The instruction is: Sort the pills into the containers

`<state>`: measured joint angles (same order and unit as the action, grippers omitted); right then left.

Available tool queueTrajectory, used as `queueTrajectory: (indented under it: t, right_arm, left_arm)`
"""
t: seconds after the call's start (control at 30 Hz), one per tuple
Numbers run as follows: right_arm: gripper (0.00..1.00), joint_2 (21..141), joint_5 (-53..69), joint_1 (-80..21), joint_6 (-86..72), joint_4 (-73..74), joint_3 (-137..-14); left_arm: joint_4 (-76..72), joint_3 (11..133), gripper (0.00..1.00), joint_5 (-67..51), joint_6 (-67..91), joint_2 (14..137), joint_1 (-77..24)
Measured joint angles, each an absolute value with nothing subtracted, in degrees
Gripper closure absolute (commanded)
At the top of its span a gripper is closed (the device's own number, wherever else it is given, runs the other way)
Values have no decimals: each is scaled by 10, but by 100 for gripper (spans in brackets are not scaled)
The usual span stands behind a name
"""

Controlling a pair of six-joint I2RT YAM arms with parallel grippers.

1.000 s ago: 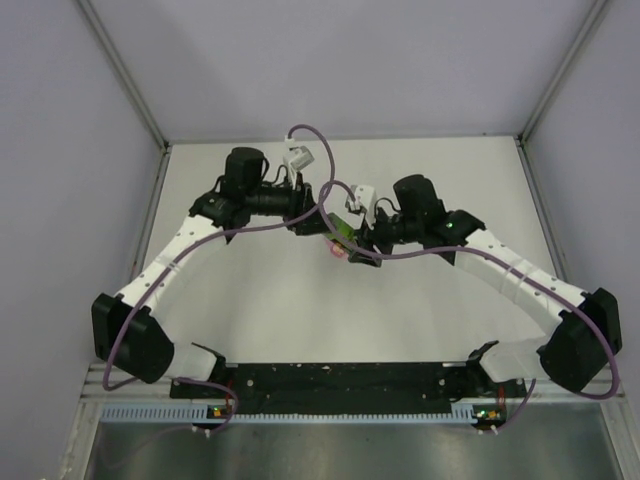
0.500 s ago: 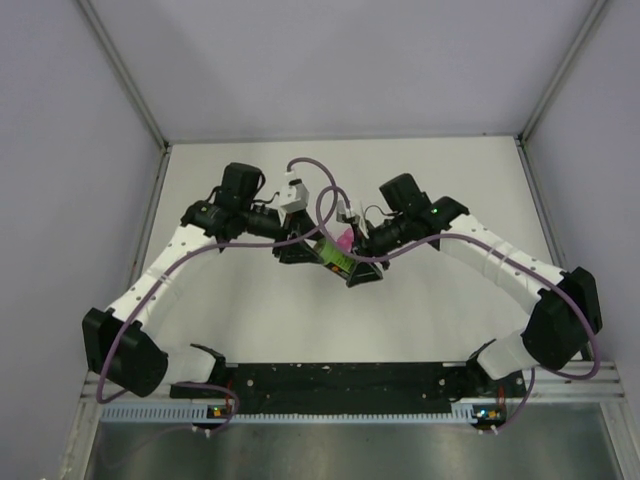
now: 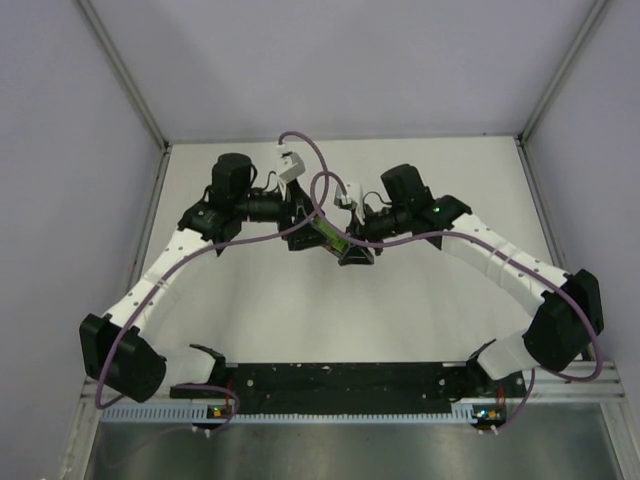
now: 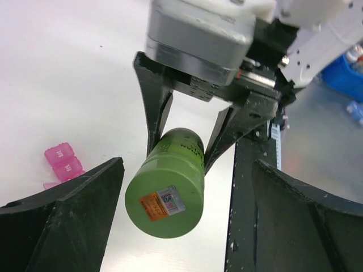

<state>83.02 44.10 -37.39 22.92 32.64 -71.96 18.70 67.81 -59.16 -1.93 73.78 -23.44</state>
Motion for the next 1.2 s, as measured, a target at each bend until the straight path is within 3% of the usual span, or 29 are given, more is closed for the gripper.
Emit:
queueTrajectory:
  t: [0.33,0.57,1.07,1.2]
  right_arm:
    - [100,806,298,-375,192,265,-709]
    - [100,805,237,-377,173,248,-709]
    - [100,805,218,-378,166,245,-709]
    - [100,805,219,-378,166,244,-709]
  left_arm:
    - [156,710,1,-462,171,742,-221]
    - [178,746,15,-410,242,773,-220]
    - [215,761,26,-387,274,808,-221]
    - [214,764,33,-390,278,813,-223]
